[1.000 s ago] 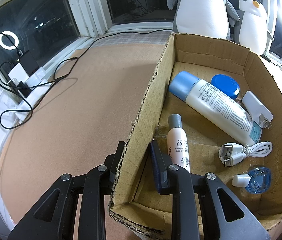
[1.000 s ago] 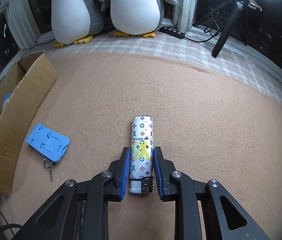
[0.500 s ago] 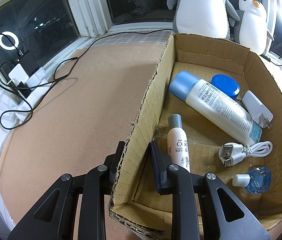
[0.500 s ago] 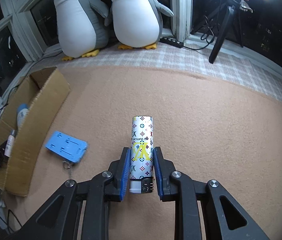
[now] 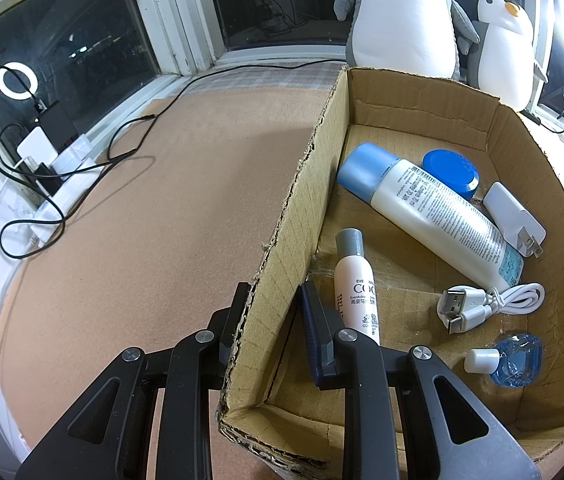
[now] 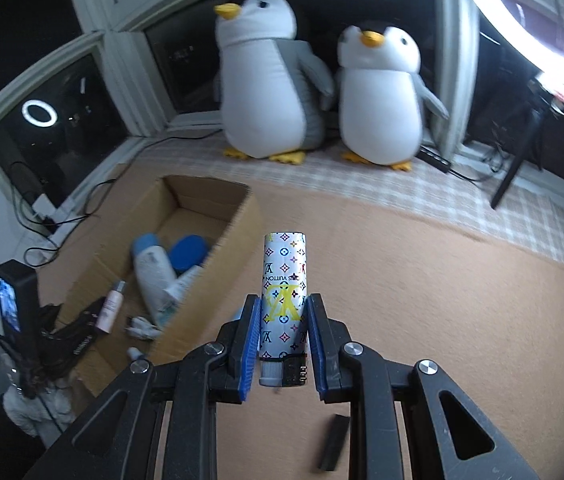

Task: Organize rigid objects
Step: 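Carry the patterned tube into the box and open the right gripper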

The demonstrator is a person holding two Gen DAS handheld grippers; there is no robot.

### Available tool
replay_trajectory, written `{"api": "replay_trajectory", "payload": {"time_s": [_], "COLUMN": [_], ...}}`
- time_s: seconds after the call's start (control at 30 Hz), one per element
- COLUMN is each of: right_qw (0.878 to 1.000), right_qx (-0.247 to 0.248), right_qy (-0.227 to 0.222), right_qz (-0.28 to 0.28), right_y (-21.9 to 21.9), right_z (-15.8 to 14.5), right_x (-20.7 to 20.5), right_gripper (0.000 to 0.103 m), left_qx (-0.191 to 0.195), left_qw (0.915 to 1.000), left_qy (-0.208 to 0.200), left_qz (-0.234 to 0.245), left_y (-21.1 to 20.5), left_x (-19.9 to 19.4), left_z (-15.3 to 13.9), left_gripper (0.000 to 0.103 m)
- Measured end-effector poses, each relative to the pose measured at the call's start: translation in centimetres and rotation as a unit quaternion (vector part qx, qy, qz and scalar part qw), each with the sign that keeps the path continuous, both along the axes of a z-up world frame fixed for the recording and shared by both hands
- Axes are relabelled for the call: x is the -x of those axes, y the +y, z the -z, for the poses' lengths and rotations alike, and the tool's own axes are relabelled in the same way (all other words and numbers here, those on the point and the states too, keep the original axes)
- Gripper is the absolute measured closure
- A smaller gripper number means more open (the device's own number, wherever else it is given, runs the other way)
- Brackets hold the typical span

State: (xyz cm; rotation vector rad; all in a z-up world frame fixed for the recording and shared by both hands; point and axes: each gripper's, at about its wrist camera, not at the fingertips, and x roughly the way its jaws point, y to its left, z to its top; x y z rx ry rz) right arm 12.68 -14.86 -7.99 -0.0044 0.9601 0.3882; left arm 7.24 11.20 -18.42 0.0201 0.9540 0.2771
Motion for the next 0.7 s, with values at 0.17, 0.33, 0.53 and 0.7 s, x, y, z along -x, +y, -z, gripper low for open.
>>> {"api": "replay_trajectory", "payload": {"time_s": [0.17, 0.33, 0.53, 0.7], "right_qw": [0.999, 0.997, 0.994, 0.993], "right_qx": [-0.009, -0.015, -0.012, -0.008], "right_qy": [-0.001, 0.003, 0.008, 0.012], "right_qz": [-0.044, -0.079, -0.106, -0.120], "right_y": [4.1, 7.6, 10.4, 11.7], "right_z": [-0.2, 0.1, 0.7, 1.1], "right_x": [0.1, 0.4, 0.8, 0.9], "right_gripper": [0.082, 0.082, 0.082, 0.082], "left_qx": [0.000, 0.000, 0.002, 0.002], "left_qw": [1.0000, 1.0000, 1.0000, 1.0000], "left_qy": [0.000, 0.000, -0.002, -0.002], "left_qz": [0.000, 0.000, -0.001, -0.002], "left_y": [0.0, 0.0, -0.2, -0.2], "left_x": [0.0, 0.0, -0.2, -0.2], "left_z": [0.0, 0.0, 0.1, 0.1], "left_gripper": [0.081, 0.081, 0.081, 0.081]}}
